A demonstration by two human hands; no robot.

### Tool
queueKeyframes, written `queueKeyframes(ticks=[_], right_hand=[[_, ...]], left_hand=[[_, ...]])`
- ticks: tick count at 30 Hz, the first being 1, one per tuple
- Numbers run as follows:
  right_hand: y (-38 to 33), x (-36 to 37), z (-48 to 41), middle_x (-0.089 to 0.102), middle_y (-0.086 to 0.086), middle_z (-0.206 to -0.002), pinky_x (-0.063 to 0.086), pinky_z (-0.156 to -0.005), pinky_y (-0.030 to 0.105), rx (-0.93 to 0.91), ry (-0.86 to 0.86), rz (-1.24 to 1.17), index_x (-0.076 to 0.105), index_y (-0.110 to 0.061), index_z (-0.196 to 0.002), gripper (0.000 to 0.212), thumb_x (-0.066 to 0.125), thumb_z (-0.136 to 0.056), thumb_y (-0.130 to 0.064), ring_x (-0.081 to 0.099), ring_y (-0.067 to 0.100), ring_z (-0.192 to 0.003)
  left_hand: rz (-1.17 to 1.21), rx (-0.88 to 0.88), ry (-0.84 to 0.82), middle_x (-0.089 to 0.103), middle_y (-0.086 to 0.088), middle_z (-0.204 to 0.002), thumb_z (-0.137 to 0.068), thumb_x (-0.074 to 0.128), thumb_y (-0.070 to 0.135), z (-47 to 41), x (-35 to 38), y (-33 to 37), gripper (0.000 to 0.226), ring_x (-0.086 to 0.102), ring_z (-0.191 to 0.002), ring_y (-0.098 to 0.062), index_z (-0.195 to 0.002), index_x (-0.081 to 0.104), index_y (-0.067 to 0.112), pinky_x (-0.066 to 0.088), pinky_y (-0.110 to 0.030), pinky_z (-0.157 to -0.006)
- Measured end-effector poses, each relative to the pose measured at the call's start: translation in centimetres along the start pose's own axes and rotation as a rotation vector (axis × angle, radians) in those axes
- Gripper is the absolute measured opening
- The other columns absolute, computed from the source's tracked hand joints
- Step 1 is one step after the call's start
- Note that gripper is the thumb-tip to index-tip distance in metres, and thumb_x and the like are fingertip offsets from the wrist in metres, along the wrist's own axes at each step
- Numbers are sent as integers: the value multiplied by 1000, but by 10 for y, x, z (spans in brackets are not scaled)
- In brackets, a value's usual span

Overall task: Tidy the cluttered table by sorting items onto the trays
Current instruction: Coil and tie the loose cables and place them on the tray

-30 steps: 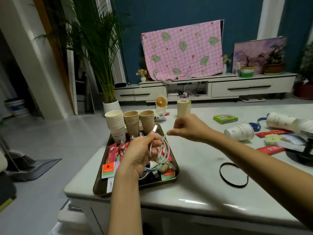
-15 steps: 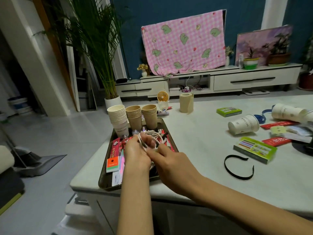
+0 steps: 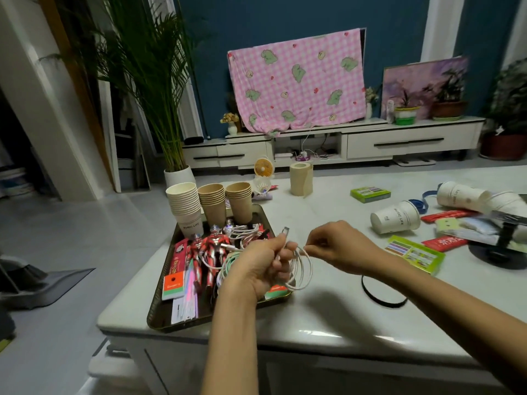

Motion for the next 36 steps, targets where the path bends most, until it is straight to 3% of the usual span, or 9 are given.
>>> queueKeyframes(ticks=[5,12,17,21,23,26,30,32,36], right_hand=[[-15,-10,1,68,1,-86,40,-62,29,44,192,80,69,-15,-87,25,58,-89,-38,57,19,-80],[-39,9,27,55,2,-106,35,-63,32,-85,242,283,53,-21,-115,26,38,-95,-29,58,29,-92],[-34,11,44,69,6,-99,46,-46,24,-196,350,371,67,-13,-112,44,76,-69,-11,67,22,-74],[-15,3,52,53,0,-87,44,-61,18,-61,468,-97,66,-17,-98,17,70,-82,-18,50,7,-72],[-6,1,51,47,-7,-99,38,-73,7,132,493,-353,54,-24,-103,29,71,-80,-29,48,-1,-84],[-2,-4,50,51,-2,-116,49,-84,23,468,269,-852,42,-25,-122,59,76,-74,-29,55,7,-99],[-8,-19,53,69,5,-85,54,-75,31,412,-1,-1374,73,-23,-91,29,69,-65,-13,65,14,-77],[-5,-21,52,68,6,-78,51,-73,28,404,40,-1425,75,-18,-83,19,67,-68,-26,62,14,-72],[5,-16,44,59,6,-59,46,-48,23,644,284,-1396,61,-12,-69,42,44,-95,-40,55,15,-49]], left_hand=[[-214,28,184,53,3,-36,-102,32,24,-19,20,-15,39,31,-25,-2,-72,49,7,23,-11,-32],[290,155,304,52,-10,-70,-100,34,16,-38,31,-18,33,49,-61,-19,-72,50,8,36,-27,-56],[571,147,179,52,-8,-64,-102,28,21,-40,39,-11,38,57,-55,-15,-74,49,6,48,-22,-57],[670,150,96,36,4,-36,-103,26,25,-42,48,-7,37,35,-29,-8,-71,41,12,29,-20,-50],[674,157,49,29,7,-35,-102,27,26,-41,53,-7,38,27,-28,-6,-69,41,13,23,-19,-48],[708,120,-68,26,7,-31,-97,30,21,-38,62,-7,37,24,-25,-4,-64,42,11,23,-14,-32],[703,24,-187,24,8,-33,-92,33,16,-33,72,-14,39,22,-24,-4,-56,46,8,18,-12,-31],[636,5,-224,24,8,-33,-94,32,18,-34,75,-17,41,22,-24,-4,-57,47,7,17,-13,-30],[377,-12,-226,25,9,-32,-98,29,21,-35,82,-22,41,22,-25,-3,-61,45,9,19,-12,-29]])
Point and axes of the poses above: each hand's wrist, its own z-axis away from the middle knuckle, its own x-axis out of the palm, y = z × x, the point moved 1 cm from there along -z, towards the middle knuckle
